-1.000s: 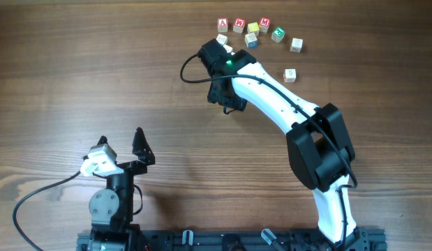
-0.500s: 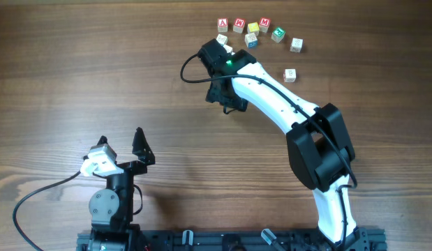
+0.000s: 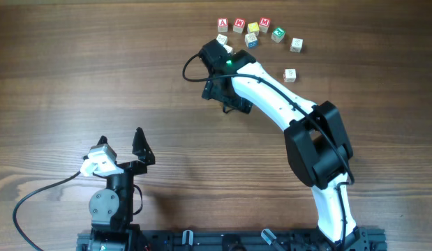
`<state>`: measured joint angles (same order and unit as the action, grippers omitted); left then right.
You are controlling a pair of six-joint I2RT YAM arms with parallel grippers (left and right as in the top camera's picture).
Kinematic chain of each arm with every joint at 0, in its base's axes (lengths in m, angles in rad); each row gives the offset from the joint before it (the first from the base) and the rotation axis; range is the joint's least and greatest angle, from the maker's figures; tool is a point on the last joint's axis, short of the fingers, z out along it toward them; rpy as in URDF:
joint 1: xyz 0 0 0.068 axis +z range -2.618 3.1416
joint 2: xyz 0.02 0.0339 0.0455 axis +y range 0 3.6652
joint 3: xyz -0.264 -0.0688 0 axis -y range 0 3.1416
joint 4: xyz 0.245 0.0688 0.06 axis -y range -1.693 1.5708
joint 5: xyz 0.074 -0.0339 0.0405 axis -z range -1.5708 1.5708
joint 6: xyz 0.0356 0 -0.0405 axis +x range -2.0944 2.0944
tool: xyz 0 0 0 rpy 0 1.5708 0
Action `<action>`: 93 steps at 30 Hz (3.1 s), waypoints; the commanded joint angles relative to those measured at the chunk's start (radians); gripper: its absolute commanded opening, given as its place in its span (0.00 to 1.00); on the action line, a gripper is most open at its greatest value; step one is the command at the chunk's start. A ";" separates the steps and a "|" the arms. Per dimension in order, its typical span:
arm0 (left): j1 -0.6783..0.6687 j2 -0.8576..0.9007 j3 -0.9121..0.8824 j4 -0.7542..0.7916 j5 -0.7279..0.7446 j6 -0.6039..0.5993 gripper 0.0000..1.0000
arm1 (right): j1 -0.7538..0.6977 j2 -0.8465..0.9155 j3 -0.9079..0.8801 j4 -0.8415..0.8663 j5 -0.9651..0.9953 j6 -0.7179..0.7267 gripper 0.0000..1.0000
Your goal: Form a tower
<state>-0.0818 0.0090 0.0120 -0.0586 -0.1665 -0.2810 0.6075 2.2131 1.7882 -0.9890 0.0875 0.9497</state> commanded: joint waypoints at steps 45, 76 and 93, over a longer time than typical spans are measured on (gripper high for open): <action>0.005 -0.002 -0.006 0.003 -0.006 0.019 1.00 | -0.013 0.061 -0.020 0.027 0.017 0.019 0.38; 0.005 -0.002 -0.006 0.003 -0.006 0.019 1.00 | -0.058 0.061 0.009 0.014 -0.085 -0.274 0.28; 0.005 -0.002 -0.006 0.003 -0.006 0.019 1.00 | -0.058 0.053 0.013 0.016 -0.063 -0.321 0.52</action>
<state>-0.0822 0.0090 0.0120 -0.0586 -0.1665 -0.2810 0.5552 2.2570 1.7866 -0.9779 0.0078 0.6334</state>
